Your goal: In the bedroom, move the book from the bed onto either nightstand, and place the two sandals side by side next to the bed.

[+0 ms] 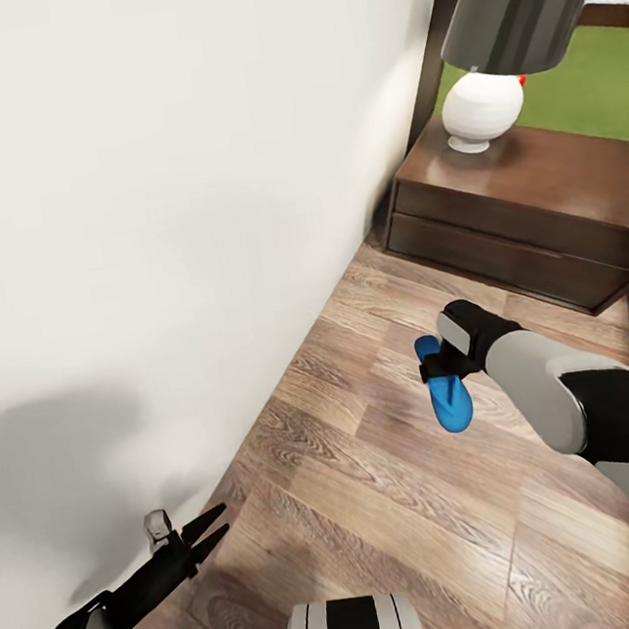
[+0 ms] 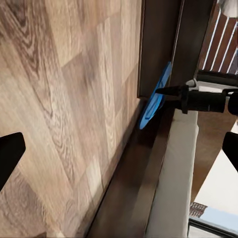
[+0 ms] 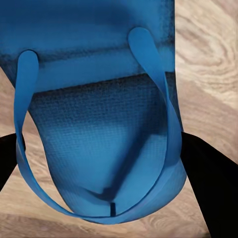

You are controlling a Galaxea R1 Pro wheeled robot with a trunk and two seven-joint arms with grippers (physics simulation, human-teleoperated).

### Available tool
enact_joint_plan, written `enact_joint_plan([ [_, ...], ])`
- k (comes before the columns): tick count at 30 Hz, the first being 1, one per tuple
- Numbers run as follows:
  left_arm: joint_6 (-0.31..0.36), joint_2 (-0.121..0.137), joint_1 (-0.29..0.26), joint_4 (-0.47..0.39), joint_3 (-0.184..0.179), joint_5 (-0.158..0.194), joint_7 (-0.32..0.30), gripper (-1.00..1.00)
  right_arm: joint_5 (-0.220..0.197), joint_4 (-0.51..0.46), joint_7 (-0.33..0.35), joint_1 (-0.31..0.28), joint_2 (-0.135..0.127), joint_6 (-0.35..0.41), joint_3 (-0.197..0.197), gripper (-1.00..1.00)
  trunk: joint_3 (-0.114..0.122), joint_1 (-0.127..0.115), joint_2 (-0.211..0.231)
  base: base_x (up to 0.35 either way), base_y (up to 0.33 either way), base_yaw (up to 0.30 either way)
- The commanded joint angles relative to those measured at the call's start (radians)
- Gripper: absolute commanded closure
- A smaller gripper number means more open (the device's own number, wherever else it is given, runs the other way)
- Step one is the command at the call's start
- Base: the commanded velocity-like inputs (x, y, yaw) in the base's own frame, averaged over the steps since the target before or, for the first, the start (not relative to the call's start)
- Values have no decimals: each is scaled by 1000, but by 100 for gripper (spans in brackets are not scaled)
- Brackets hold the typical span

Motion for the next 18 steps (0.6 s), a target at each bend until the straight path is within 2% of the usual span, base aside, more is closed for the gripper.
enact_joint_plan([
  [1,7,0,0,0,0,3,-1,-100,-8,5,-9,0,0,-3,-2,100,3,-1,0,0,0,0],
  [12,7,-2,0,4,-2,4,-1,-100,-9,70,-7,4,-38,-43,-2,100,46,-6,3,0,0,0],
  [18,7,-3,0,5,-2,5,-1,-100,-8,77,-7,5,-50,-54,-2,100,69,-8,4,0,0,0],
])
